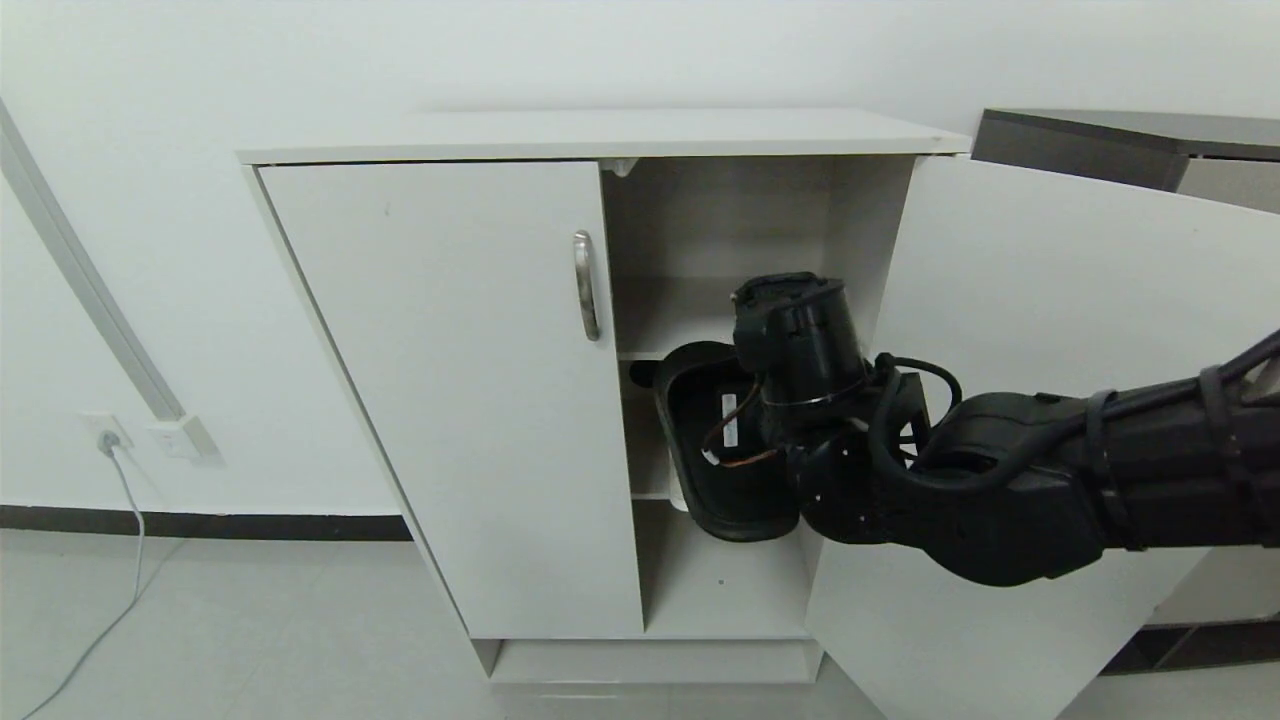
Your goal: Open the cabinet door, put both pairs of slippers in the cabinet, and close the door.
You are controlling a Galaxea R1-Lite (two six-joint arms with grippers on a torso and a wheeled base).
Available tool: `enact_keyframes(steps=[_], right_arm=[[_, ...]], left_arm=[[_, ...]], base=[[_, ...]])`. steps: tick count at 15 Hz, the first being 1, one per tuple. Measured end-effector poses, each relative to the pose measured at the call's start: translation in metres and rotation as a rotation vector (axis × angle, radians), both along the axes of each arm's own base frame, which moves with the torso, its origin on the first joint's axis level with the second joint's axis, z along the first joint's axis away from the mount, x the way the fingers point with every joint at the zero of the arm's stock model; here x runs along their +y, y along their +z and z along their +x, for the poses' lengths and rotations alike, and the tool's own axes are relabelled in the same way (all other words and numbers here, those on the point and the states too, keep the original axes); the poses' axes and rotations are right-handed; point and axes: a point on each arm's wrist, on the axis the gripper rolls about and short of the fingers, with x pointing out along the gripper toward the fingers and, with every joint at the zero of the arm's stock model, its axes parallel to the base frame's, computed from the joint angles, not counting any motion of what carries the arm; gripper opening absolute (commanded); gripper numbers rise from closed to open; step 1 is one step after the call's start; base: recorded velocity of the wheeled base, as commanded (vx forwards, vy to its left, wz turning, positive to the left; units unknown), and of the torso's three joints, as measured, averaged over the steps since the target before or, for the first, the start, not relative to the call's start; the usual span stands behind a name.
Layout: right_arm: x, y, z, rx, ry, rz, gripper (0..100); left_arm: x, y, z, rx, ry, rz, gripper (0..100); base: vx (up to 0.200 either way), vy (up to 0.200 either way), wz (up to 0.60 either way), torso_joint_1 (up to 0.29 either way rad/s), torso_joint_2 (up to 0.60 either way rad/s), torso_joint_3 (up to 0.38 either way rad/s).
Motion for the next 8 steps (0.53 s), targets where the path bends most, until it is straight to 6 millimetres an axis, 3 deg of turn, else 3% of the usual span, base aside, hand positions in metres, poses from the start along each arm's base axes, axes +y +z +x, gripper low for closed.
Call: enact_keyframes(steps=[3, 8], right_arm=[[0.0051, 0.0157, 0.0023, -0.029, -0.020, 0.035, 0], [0.0077, 0.0112, 0.0047, -0.022, -0.023, 0.036, 0]], left_arm=[[0.0000, -0.0002, 0.0000, 0.001, 0.000, 0.000, 0], [0.0000, -0.0002, 0.0001, 0.001, -0.001, 0.000, 0]], base=[[0.000, 0.000, 0.00, 0.000, 0.00, 0.000], [0.000, 0.000, 0.00, 0.000, 0.00, 0.000]])
